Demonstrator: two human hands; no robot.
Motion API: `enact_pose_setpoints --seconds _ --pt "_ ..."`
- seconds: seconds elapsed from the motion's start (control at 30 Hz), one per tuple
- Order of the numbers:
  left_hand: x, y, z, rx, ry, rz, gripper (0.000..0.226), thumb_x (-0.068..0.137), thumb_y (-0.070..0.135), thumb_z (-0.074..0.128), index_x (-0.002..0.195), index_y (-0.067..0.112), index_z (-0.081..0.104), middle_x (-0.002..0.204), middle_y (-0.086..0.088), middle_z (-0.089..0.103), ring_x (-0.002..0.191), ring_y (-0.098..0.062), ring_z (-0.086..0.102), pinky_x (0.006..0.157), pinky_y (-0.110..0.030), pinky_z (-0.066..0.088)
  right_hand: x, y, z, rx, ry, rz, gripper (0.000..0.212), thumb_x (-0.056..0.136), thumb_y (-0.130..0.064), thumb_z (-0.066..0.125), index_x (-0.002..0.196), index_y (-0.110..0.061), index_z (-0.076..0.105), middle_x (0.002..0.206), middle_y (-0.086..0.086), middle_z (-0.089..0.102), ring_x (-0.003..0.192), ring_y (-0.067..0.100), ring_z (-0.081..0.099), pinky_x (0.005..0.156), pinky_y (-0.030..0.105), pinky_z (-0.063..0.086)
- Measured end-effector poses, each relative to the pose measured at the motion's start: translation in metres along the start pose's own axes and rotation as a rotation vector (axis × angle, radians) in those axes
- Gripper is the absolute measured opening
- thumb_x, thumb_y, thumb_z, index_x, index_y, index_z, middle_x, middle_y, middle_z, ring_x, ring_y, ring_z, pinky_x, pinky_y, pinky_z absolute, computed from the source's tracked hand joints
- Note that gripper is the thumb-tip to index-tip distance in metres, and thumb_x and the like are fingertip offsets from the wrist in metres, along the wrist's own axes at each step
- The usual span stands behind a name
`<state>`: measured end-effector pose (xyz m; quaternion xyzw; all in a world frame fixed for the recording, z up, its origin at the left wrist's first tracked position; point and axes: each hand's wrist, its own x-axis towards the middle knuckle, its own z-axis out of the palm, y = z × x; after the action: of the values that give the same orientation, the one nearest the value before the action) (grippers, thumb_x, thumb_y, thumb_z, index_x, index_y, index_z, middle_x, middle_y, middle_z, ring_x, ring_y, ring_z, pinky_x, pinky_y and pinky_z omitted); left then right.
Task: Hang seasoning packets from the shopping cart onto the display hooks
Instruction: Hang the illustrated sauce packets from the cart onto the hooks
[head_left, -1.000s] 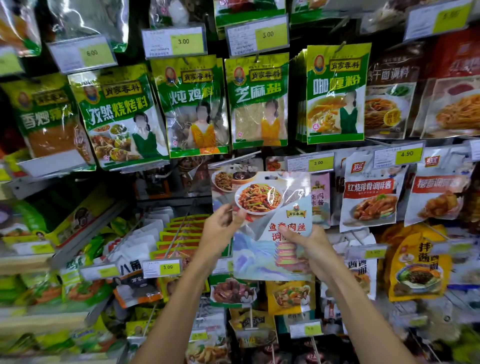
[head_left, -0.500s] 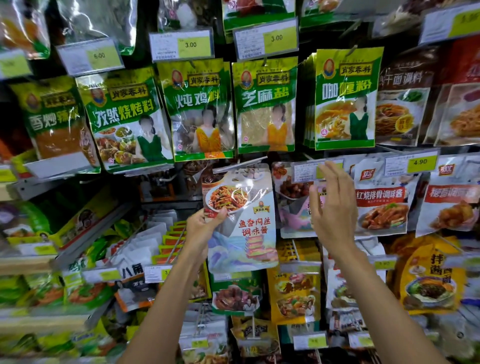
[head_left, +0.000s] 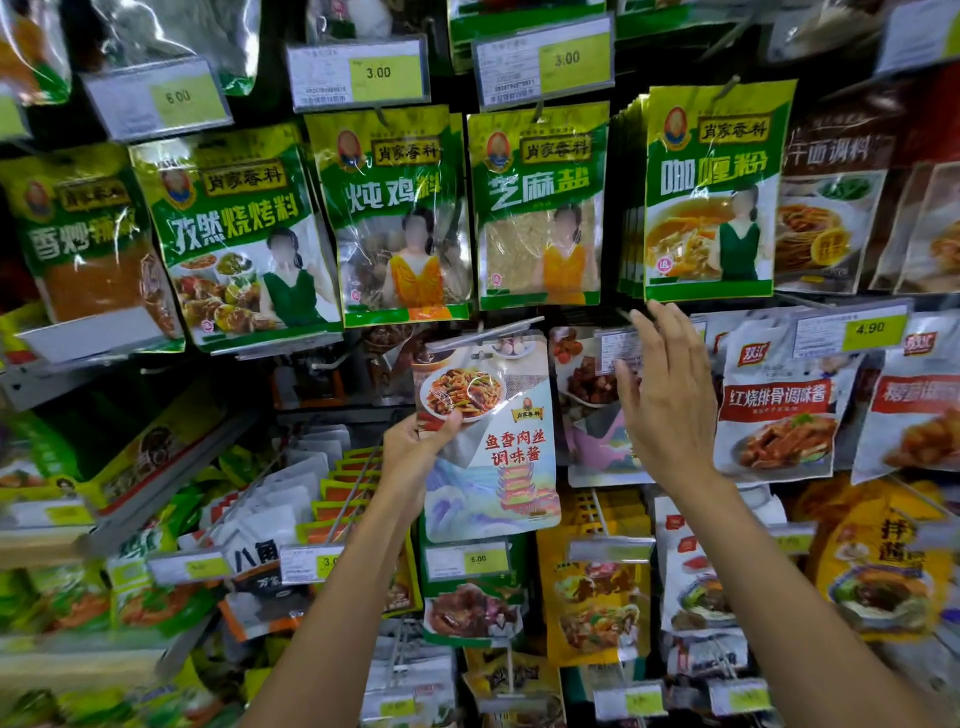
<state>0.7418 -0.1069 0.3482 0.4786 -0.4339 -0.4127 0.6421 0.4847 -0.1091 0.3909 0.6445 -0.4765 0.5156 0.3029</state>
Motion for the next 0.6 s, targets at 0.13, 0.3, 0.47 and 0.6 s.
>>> enact_pose_setpoints --seconds 0.13,0.3,0.47,0.6 --pt "0.012 -0.001 0.009 0.064 0.113 0.02 0.016 0.079 0.021 0.075 0.088 0.008 0.072 0.082 -0.003 0.073 0.081 -0.021 0.068 0.076 -0.034 0.055 -0.002 0.0 0.001 -0.013 0.049 0.006 0.042 0.099 -0.02 0.048 0.139 -0.005 0.045 0.145 0.017 0.042 0.138 0.028 0.03 0.116 0.032 0.018" --pt "0.022 -0.007 0.022 0.189 0.369 0.049 0.031 0.077 0.029 0.077 0.08 -0.001 0.068 0.072 -0.008 0.065 0.063 -0.015 0.055 0.062 -0.027 0.043 -0.003 0.0 0.002 -0.043 0.077 0.012 0.042 0.098 -0.019 0.052 0.138 -0.006 0.047 0.143 0.018 0.044 0.137 0.03 0.034 0.116 0.031 0.019" --pt "0.028 0.0 0.036 0.353 0.426 -0.024 0.042 0.081 0.039 0.072 0.083 -0.003 0.067 0.084 -0.015 0.068 0.076 -0.025 0.061 0.068 -0.032 0.043 -0.004 -0.004 0.0 -0.046 0.057 0.015 0.042 0.098 -0.018 0.053 0.138 -0.005 0.048 0.142 0.017 0.046 0.136 0.028 0.032 0.115 0.029 0.018" --pt "0.018 0.007 0.039 0.56 0.339 -0.018 0.041 0.088 0.035 0.064 0.088 -0.006 0.066 0.095 -0.023 0.068 0.093 -0.036 0.063 0.072 -0.034 0.042 -0.005 -0.007 -0.011 -0.022 0.064 0.02 0.042 0.096 -0.013 0.055 0.137 -0.004 0.049 0.141 0.016 0.048 0.136 0.03 0.037 0.114 0.033 0.025"
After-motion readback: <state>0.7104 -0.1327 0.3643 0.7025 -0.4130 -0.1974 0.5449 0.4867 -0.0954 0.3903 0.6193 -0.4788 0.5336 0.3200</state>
